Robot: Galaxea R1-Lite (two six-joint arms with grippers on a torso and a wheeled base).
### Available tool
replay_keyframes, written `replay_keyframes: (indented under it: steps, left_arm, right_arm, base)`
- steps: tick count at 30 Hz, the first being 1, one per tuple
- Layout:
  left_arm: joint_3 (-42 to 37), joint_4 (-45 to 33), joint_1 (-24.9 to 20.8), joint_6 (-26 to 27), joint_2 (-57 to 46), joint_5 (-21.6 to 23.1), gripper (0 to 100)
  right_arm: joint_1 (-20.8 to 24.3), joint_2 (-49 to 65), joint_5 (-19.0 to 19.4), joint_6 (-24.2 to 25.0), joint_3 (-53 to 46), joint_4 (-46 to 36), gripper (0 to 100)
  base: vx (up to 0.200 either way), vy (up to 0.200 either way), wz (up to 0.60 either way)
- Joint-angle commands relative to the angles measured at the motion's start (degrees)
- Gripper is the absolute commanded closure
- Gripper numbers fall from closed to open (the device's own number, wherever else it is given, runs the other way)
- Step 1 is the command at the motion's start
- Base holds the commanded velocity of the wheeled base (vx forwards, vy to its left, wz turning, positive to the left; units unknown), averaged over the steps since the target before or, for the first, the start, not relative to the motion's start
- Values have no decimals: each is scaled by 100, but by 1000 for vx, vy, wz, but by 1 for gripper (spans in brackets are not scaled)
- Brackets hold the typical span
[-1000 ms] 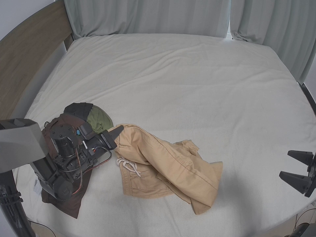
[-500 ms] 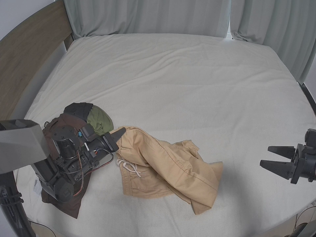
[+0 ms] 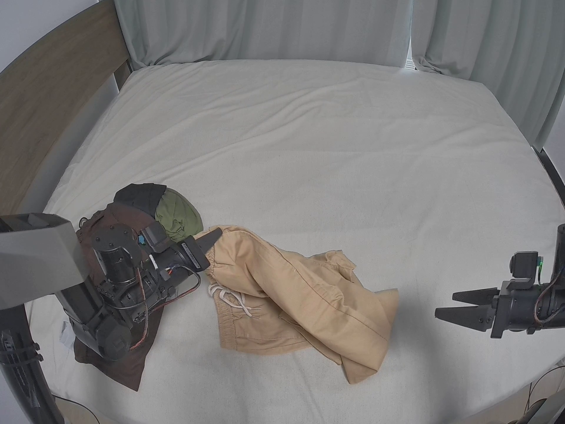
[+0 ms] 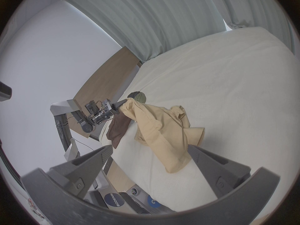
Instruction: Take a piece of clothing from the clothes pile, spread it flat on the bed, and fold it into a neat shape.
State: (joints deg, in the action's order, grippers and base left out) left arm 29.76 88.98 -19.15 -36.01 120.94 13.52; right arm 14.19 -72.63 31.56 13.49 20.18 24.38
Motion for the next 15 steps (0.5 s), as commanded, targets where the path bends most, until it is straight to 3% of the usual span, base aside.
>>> replay_keyframes:
  steps: [1, 15]
  left_arm:
    - [4, 23, 34, -2, -1, 10, 100]
    - [21, 23, 131, -2, 35, 10, 100]
  right_arm:
    - [-22, -612, -1, 22, -154, 251, 0]
    - [-145, -2932, 166, 320, -1051, 2695, 0]
  base:
    - [0, 0, 0]
    - [0, 0, 0]
